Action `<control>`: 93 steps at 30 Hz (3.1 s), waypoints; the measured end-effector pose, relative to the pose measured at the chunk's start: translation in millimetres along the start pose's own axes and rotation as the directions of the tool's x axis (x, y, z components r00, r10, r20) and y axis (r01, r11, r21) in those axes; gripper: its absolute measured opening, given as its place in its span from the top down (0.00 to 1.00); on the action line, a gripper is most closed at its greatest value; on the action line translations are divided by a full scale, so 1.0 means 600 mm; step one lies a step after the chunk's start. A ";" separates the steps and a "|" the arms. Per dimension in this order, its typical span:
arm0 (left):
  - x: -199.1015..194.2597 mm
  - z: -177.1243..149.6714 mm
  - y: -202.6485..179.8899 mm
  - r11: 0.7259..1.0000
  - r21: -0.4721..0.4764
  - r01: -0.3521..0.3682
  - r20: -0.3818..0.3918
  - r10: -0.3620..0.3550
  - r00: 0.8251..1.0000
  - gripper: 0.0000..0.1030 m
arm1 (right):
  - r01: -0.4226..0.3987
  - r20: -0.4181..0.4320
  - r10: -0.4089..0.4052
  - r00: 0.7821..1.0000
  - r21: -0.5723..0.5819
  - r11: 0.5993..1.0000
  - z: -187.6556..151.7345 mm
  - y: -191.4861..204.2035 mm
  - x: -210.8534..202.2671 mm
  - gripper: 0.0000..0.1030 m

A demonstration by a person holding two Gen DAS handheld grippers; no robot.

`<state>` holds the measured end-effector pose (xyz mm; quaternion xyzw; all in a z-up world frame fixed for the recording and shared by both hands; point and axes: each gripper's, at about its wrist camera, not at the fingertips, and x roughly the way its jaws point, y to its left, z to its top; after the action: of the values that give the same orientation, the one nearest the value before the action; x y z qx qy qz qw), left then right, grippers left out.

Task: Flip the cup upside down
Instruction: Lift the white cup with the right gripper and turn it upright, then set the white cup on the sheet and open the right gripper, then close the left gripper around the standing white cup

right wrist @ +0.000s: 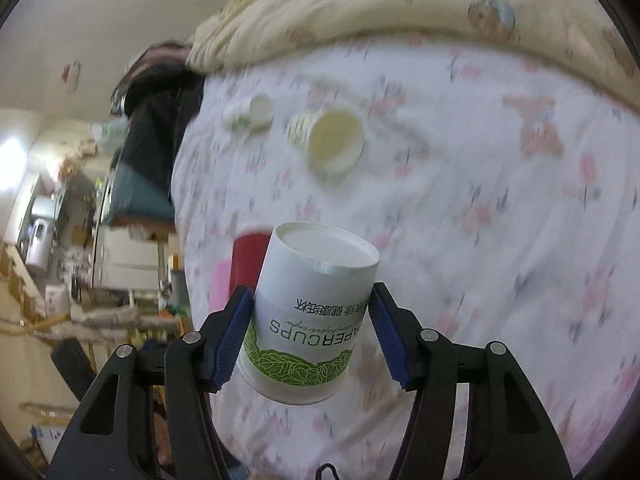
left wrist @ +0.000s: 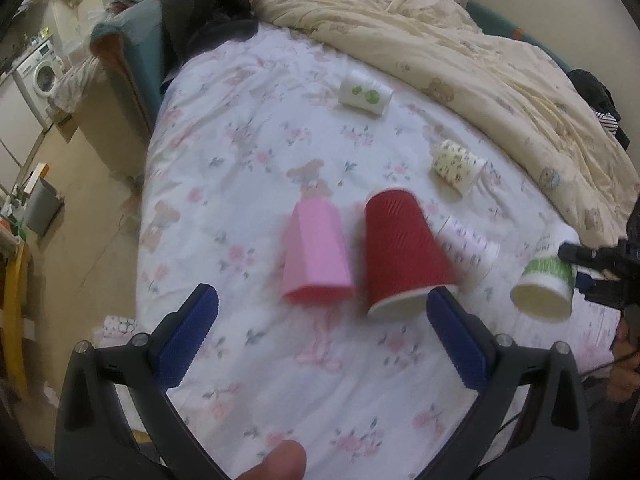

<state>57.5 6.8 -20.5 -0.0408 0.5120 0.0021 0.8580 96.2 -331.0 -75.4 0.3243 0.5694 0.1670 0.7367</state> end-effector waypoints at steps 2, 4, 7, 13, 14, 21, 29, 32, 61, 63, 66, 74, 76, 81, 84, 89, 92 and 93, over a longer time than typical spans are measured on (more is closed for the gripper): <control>-0.002 -0.012 0.017 1.000 -0.030 -0.007 -0.020 0.006 1.000 0.00 | 0.007 -0.032 -0.007 0.999 -0.017 1.000 -0.030 0.002 0.008 0.40; -0.008 -0.023 0.030 0.998 -0.060 0.002 -0.026 -0.004 1.000 0.00 | 0.011 -0.060 -0.013 0.998 -0.033 0.999 -0.051 0.007 0.018 0.40; -0.019 -0.043 0.039 0.997 -0.070 -0.016 -0.028 0.014 1.000 0.00 | 0.005 -0.106 -0.013 0.994 -0.073 0.997 -0.084 0.021 0.034 0.40; -0.033 -0.080 0.047 0.995 -0.098 -0.007 -0.046 0.003 0.999 0.00 | -0.012 -0.193 -0.015 0.981 -0.138 0.990 -0.126 0.043 0.062 0.40; -0.033 -0.083 0.048 0.995 -0.104 -0.003 -0.051 -0.002 0.999 0.00 | -0.016 -0.214 -0.017 0.977 -0.151 0.988 -0.131 0.047 0.070 0.39; -0.037 -0.091 0.047 0.993 -0.117 0.003 -0.055 -0.010 0.998 0.00 | -0.001 -0.314 -0.096 0.944 -0.294 0.956 -0.163 0.086 0.130 0.39; -0.015 -0.087 0.041 0.990 -0.142 0.011 -0.079 -0.022 0.997 0.00 | 0.035 -0.346 -0.164 0.924 -0.351 0.936 -0.169 0.101 0.185 0.38; -0.013 -0.084 0.035 0.992 -0.128 -0.001 -0.071 -0.008 0.997 0.00 | 0.033 -0.351 -0.160 0.923 -0.342 0.939 -0.167 0.099 0.187 0.38; -0.022 -0.086 0.031 0.986 -0.157 0.058 -0.042 -0.066 0.997 0.00 | 0.098 0.001 -0.102 0.995 -0.290 0.952 -0.142 0.110 -0.012 0.04; -0.026 -0.086 0.029 0.987 -0.149 0.055 -0.033 -0.060 0.998 0.00 | 0.122 0.053 -0.111 0.992 -0.308 0.943 -0.146 0.110 -0.031 0.02; -0.026 -0.086 0.026 0.988 -0.144 0.051 -0.031 -0.056 0.998 0.00 | 0.183 0.158 -0.136 0.978 -0.340 0.922 -0.158 0.105 -0.053 0.00; -0.023 -0.092 0.016 0.994 -0.109 0.026 -0.032 -0.029 0.999 0.00 | 0.279 0.322 -0.167 0.932 -0.341 0.898 -0.169 0.092 -0.079 0.00; -0.023 -0.093 0.014 0.994 -0.104 0.018 -0.030 -0.021 0.999 0.00 | 0.306 0.335 -0.184 0.924 -0.361 0.881 -0.169 0.096 -0.079 0.00; -0.021 -0.094 0.007 0.996 -0.091 0.003 -0.049 -0.008 0.999 0.00 | 0.281 0.341 -0.154 0.927 -0.360 0.890 -0.167 0.090 -0.084 0.00; -0.015 -0.091 -0.003 0.997 -0.070 -0.015 -0.086 0.009 0.996 0.00 | 0.306 0.351 -0.179 0.919 -0.349 0.886 -0.165 0.083 -0.086 0.00; -0.002 -0.078 -0.037 1.000 -0.008 -0.019 -0.133 0.017 0.991 0.00 | 0.269 0.309 -0.160 0.938 -0.354 0.896 -0.164 0.075 -0.081 0.00; 0.019 -0.074 -0.065 1.000 0.017 0.022 -0.200 -0.018 0.980 0.00 | 0.292 0.328 -0.173 0.929 -0.361 0.886 -0.166 0.077 -0.084 0.00; 0.033 -0.075 -0.080 0.999 0.024 0.045 -0.242 -0.038 0.969 0.00 | 0.290 0.330 -0.170 0.928 -0.359 0.887 -0.165 0.076 -0.085 0.00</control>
<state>29.8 -44.9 -55.7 -0.0390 0.6117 -0.0284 0.7896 -7.2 -300.2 -21.7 0.1163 0.4434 0.1417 0.8774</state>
